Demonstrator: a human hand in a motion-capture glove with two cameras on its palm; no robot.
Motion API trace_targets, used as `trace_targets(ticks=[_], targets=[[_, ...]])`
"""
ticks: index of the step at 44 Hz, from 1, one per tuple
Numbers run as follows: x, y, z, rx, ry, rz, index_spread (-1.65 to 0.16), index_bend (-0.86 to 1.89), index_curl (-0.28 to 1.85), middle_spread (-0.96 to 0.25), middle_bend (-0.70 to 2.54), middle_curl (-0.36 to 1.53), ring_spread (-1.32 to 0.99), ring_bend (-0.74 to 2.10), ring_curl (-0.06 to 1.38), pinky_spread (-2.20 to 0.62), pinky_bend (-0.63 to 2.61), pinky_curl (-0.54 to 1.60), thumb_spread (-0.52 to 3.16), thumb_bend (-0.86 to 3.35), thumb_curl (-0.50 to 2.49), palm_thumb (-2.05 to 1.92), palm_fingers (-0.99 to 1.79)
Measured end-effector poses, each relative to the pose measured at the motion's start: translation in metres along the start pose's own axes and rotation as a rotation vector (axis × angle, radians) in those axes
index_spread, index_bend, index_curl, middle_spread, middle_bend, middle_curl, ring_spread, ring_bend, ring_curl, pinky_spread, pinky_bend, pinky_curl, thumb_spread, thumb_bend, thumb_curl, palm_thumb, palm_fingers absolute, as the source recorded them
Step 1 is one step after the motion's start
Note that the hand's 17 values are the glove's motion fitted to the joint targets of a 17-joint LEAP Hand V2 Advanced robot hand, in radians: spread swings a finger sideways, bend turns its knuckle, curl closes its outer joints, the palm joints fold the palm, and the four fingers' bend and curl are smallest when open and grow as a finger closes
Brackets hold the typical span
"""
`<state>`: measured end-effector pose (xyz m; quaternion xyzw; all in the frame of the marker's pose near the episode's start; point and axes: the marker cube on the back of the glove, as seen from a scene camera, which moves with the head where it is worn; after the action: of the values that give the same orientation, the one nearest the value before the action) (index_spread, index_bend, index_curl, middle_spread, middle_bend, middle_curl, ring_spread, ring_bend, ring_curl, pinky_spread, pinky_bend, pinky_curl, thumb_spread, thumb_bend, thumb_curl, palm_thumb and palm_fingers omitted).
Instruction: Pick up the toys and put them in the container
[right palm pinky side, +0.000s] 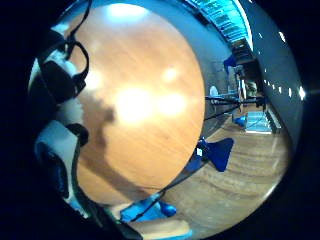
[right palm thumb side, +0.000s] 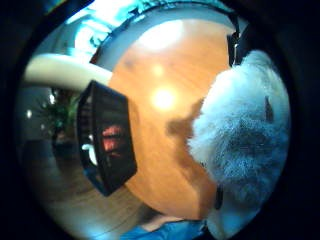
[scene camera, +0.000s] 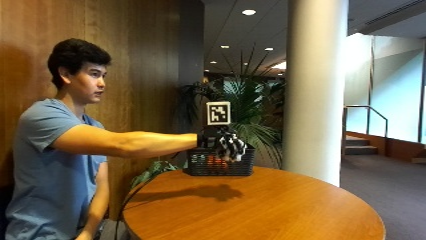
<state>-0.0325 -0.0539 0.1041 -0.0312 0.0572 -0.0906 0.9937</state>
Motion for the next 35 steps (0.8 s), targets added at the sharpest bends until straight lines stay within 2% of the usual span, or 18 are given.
trace_targets(ticks=[3, 7, 9, 15, 21, 26, 28, 32, 35], targets=[[-0.006, 0.004, -0.034, 0.054, -0.006, -0.048, -0.32, 0.21, 0.35, -0.29, 0.26, 0.41, -0.43, 0.95, 0.45, -0.44, 1.18, 0.38, 0.72, 0.15, 0.72, 0.75, 0.84], [-0.026, 0.003, -0.073, 0.094, -0.077, 0.007, -0.33, 0.19, 0.36, -0.30, 0.24, 0.42, -0.44, 0.93, 0.45, -0.44, 1.17, 0.39, 0.72, 0.13, 0.73, 0.73, 0.84], [-0.034, 0.005, -0.088, 0.105, -0.096, -0.012, -0.33, 0.18, 0.37, -0.31, 0.23, 0.43, -0.44, 0.93, 0.46, -0.44, 1.17, 0.39, 0.73, 0.12, 0.74, 0.73, 0.85], [-0.054, 0.006, -0.125, 0.143, -0.055, 0.041, -0.34, 0.17, 0.38, -0.32, 0.20, 0.45, -0.44, 0.92, 0.46, -0.44, 1.16, 0.39, 0.74, 0.10, 0.76, 0.73, 0.85], [-0.099, 0.009, -0.152, 0.178, -0.078, 0.017, -0.34, 0.15, 0.39, -0.32, 0.18, 0.46, -0.43, 0.92, 0.47, -0.44, 1.16, 0.40, 0.76, 0.08, 0.78, 0.73, 0.85], [-0.156, 0.012, -0.170, 0.179, -0.153, 0.094, -0.35, 0.14, 0.39, -0.32, 0.18, 0.48, -0.43, 0.92, 0.47, -0.44, 1.18, 0.41, 0.78, 0.06, 0.79, 0.72, 0.85], [-0.176, 0.015, -0.172, 0.178, -0.150, 0.062, -0.35, 0.14, 0.38, -0.32, 0.17, 0.48, -0.43, 0.92, 0.47, -0.44, 1.19, 0.41, 0.79, 0.06, 0.79, 0.72, 0.85], [-0.181, 0.024, -0.167, 0.193, -0.100, -0.143, -0.35, 0.14, 0.38, -0.32, 0.18, 0.49, -0.42, 0.92, 0.48, -0.44, 1.21, 0.43, 0.80, 0.05, 0.80, 0.72, 0.86], [-0.166, 0.026, -0.163, 0.188, -0.134, -0.152, -0.35, 0.14, 0.38, -0.32, 0.18, 0.49, -0.42, 0.93, 0.48, -0.44, 1.22, 0.43, 0.81, 0.04, 0.81, 0.73, 0.85]])
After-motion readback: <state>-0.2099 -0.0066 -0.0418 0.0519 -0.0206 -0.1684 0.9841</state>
